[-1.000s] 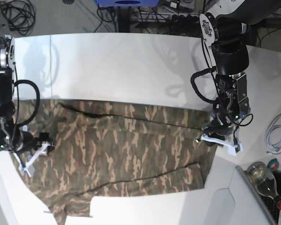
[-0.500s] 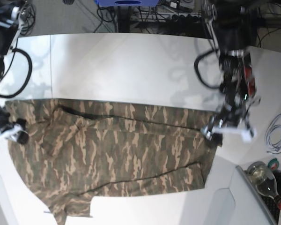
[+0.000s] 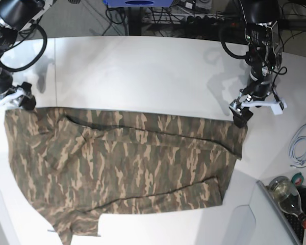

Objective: Layout the t-shirt on the table in an organized manner, then fold the t-shirt properly
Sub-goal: 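Release the shirt and raise both grippers away, then grasp the shirt edge nearest the arms with both grippers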

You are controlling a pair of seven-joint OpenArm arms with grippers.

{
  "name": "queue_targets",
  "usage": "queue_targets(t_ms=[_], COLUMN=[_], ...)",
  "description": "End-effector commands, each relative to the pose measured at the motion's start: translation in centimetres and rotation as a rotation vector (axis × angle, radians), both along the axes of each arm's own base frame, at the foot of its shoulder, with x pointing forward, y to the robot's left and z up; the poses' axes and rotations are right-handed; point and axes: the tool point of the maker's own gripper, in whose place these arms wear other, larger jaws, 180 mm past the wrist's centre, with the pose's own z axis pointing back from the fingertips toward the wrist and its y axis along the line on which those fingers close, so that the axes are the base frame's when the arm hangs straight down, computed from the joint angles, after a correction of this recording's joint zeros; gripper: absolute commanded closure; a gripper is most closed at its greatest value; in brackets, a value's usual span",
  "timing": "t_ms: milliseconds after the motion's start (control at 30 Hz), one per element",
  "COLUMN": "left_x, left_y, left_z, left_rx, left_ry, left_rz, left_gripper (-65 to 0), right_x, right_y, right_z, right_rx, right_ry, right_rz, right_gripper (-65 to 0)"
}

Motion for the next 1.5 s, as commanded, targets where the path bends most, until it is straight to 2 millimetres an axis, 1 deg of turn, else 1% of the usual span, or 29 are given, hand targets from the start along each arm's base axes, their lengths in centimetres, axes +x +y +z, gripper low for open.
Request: queue_targets(t_ms=[0,167,200,267,367,400,467,567,633,667,700,767,800,833,900,933,1000,1033,1100,1200,1267,1367,1400,1467], left_x=[1.4,2.7,2.9,3.5,4.1,4.1,4.2,4.0,3.8,3.8,3.7,3.7,3.7,3.6,3.7,3.7,3.7,3.7,3.7,4.1,4.1,4.2,4.2,4.2], left_y=[0.5,0.3,0.2,0.2,0.5,0.6,0.5,0.5,0.5,0.3,0.3,0.2,0.2,0.2,0.2,0.2,0.4,0.4,0.3,0.3,0.3,0.2,0.3,0.4], left_z=[1.3,-0.1,-0.3,-0.6,-1.0,-1.2,-1.5,-1.8,-2.0,-2.2,-2.3,-2.4,-2.4,-2.5,-2.5,-2.4,-2.4,-2.4,-2.4,-2.2,-2.2,-2.1,-2.0,-2.0], left_rx=[0.005,-0.032,-0.038,-0.050,-0.059,-0.062,-0.068,-0.062,-0.030,-0.005,0.015,0.039,0.041,0.042,0.042,0.042,0.044,0.044,0.044,0.043,0.043,0.043,0.045,0.046], left_ry=[-0.050,-0.026,-0.022,-0.015,-0.001,0.004,0.014,0.025,0.042,0.055,0.064,0.076,0.077,0.079,0.079,0.079,0.077,0.077,0.078,0.074,0.074,0.072,0.071,0.071], left_rz=[0.002,0.019,0.019,0.025,0.032,0.034,0.037,0.033,0.011,-0.008,-0.021,-0.038,-0.040,-0.041,-0.041,-0.040,-0.038,-0.038,-0.040,-0.042,-0.042,-0.043,-0.043,-0.042], left_gripper=[-65.0,-65.0,-63.8,-57.3,-44.6,-41.6,-38.8,-38.2,-38.0,-37.8,-37.8,-36.7,-34.2,-29.5,-18.1,-11.0,0.0,0.0,0.0,0.0,0.0,0.0,0.0,0.0], right_x=[1.0,0.2,0.1,0.1,0.3,0.3,0.7,1.0,1.3,1.5,1.3,1.5,1.6,1.6,1.7,2.3,3.0,3.2,4.2,4.6,5.6,5.9,6.1,6.4], right_y=[-0.4,0.3,0.3,0.4,0.6,0.7,0.0,-1.9,-2.5,-3.1,-3.1,-2.7,-2.7,-2.6,-2.0,-2.0,-2.3,-2.3,-1.9,-2.2,-2.5,-2.9,-3.0,-3.0], right_z=[1.0,-0.8,-1.1,-1.5,-2.2,-2.4,-2.4,-2.6,-3.1,-3.1,-3.6,-4.2,-4.4,-4.7,-5.2,-5.1,-4.8,-4.9,-4.8,-5.2,-5.0,-5.2,-5.2,-5.2], right_rx=[-0.007,0.041,0.048,0.063,0.091,0.100,0.120,0.187,0.235,0.243,0.260,0.299,0.312,0.328,0.354,0.356,0.356,0.360,0.382,0.403,0.419,0.421,0.414,0.399], right_ry=[-0.049,-0.011,-0.007,-0.018,-0.033,-0.034,-0.056,-0.084,-0.092,-0.090,-0.069,-0.044,-0.038,-0.032,-0.025,-0.045,-0.079,-0.086,-0.100,-0.105,-0.127,-0.130,-0.133,-0.144], right_rz=[0.012,0.007,0.003,-0.014,-0.040,-0.046,-0.096,-0.228,-0.289,-0.296,-0.290,-0.284,-0.285,-0.288,-0.292,-0.299,-0.320,-0.327,-0.332,-0.352,-0.369,-0.373,-0.369,-0.364], right_gripper=[-34.8,-34.5,-34.5,-34.4,-34.4,-34.4,-34.4,-34.7,-35.0,-36.0,-39.2,-48.8,-53.0,-57.0,-58.2,-58.2,-58.2,-58.2,-58.2,-52.4,-46.5,-38.4,-35.1,-24.2])
